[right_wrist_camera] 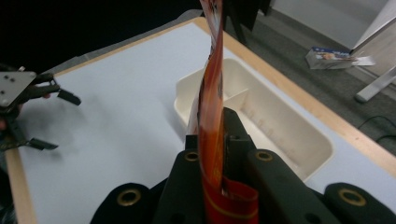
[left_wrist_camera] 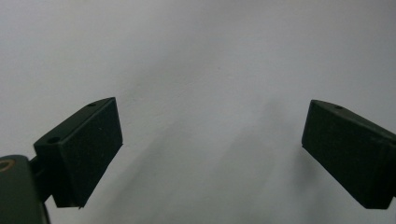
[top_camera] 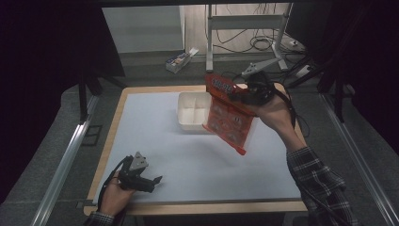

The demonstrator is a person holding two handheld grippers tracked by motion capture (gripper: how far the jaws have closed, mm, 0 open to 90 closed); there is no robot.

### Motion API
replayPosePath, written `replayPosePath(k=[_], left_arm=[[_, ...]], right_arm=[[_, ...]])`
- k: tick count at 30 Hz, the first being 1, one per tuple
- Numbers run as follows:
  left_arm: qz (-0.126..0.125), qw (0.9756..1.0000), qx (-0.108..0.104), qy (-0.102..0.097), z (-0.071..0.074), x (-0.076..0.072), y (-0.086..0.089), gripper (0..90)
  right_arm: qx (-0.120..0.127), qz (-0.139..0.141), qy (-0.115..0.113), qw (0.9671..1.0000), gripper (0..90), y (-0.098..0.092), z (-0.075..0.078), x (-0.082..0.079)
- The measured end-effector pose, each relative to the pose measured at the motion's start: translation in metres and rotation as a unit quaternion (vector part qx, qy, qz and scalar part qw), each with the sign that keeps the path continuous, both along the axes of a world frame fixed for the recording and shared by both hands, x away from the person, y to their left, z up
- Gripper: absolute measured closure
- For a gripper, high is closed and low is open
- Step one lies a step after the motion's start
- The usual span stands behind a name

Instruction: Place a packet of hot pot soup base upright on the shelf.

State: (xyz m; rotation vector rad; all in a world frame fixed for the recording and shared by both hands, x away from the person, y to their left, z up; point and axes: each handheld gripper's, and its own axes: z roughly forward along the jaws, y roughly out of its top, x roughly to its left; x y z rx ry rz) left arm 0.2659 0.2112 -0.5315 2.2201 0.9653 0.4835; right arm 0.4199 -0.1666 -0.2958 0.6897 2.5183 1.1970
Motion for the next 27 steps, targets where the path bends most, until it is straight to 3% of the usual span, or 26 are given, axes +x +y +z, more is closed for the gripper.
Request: replayPosePath(k=[9, 21, 27], left_arm=[[-0.001, 1.0000, 0.002, -0.001, 0.000, 0.000, 0.000, 5.0], [-0.003, 1.0000, 0.006, -0.001, 0.000, 0.000, 0.000, 5.0], [-0.003, 1.0000, 0.007, -0.002, -0.001, -0.001, 0.000, 5.1]], right_arm=[[0.006, -0.023, -0.020, 0.9995, 88.7, 0.005, 0.021, 0.028], [0.012, -0.048, -0.032, 0.9982, 88.7, 0.016, 0.031, 0.065], [0.018, -0.056, -0.031, 0.9978, 88.7, 0.022, 0.026, 0.080]])
